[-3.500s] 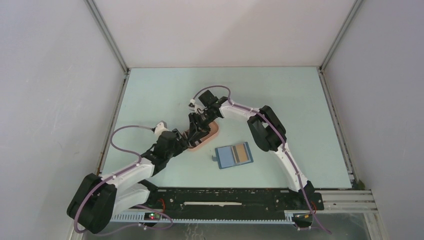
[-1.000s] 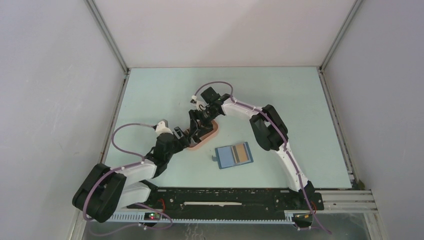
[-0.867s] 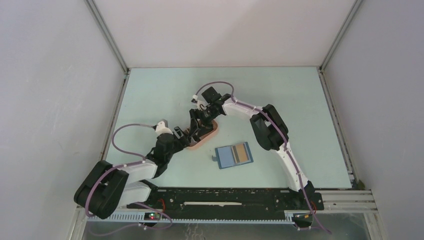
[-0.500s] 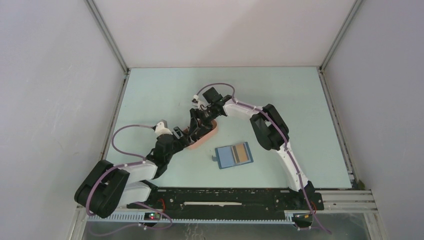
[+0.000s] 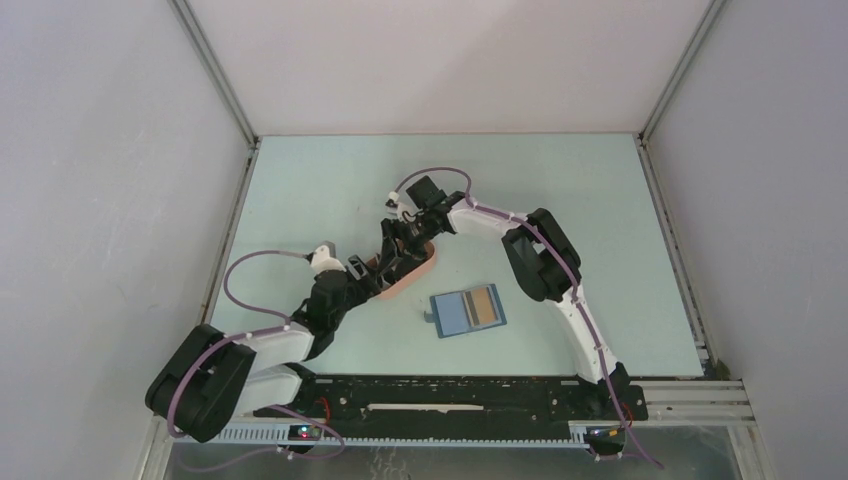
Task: Put the credit cards into the card holder
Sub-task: Pick up the credit card from the storage box.
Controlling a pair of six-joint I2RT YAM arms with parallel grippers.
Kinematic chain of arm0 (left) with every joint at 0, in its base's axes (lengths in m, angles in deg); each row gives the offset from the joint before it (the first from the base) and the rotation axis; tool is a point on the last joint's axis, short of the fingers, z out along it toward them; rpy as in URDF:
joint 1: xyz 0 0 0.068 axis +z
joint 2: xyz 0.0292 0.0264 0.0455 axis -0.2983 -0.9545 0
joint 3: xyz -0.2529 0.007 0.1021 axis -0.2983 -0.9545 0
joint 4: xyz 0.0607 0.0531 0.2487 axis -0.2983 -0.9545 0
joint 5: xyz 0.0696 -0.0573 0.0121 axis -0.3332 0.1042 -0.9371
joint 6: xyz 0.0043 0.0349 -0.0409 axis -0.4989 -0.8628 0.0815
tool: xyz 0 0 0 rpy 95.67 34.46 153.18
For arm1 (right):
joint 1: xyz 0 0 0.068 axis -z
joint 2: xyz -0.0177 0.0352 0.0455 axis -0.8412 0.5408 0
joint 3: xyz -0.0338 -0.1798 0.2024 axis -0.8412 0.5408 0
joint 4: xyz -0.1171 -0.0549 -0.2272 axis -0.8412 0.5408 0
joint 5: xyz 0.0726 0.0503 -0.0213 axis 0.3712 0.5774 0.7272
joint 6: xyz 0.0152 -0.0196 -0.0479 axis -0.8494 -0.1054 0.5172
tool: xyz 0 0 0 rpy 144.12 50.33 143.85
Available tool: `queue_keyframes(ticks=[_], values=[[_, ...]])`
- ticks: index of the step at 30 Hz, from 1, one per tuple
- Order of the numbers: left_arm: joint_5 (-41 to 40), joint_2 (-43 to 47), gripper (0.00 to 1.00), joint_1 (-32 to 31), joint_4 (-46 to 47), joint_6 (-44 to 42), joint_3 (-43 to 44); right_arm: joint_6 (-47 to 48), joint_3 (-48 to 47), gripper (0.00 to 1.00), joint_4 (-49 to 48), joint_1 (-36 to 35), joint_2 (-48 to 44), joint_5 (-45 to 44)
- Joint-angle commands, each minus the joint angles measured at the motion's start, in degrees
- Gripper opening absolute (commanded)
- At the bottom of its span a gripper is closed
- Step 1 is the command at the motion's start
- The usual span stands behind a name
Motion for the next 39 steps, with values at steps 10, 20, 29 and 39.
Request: queue_keyframes(ticks=[10,20,29,39], values=[[14.6,0.0,0.82,-5.3,0.4,1.1,-1.3,0.4,1.4,0.77,-1.5,-5.1,-0.4,-15.3],[16.5,-3.9,0.82,-5.4,4.7,1.2,-0.3,-1.4,1.4,0.77,-2.5,-4.3,0.9,-15.4],[19.2,-6.0,0.83,-6.2,6.6,0.5,0.7,-4.6,4.0,0.77,-6.3,-5.0,-1.3,-21.2],[18.9,-8.7,0.83,-6.6,8.8,1.7,0.5,-3.9,5.8,0.76,-9.1,-5.3,-3.3,-24.6]])
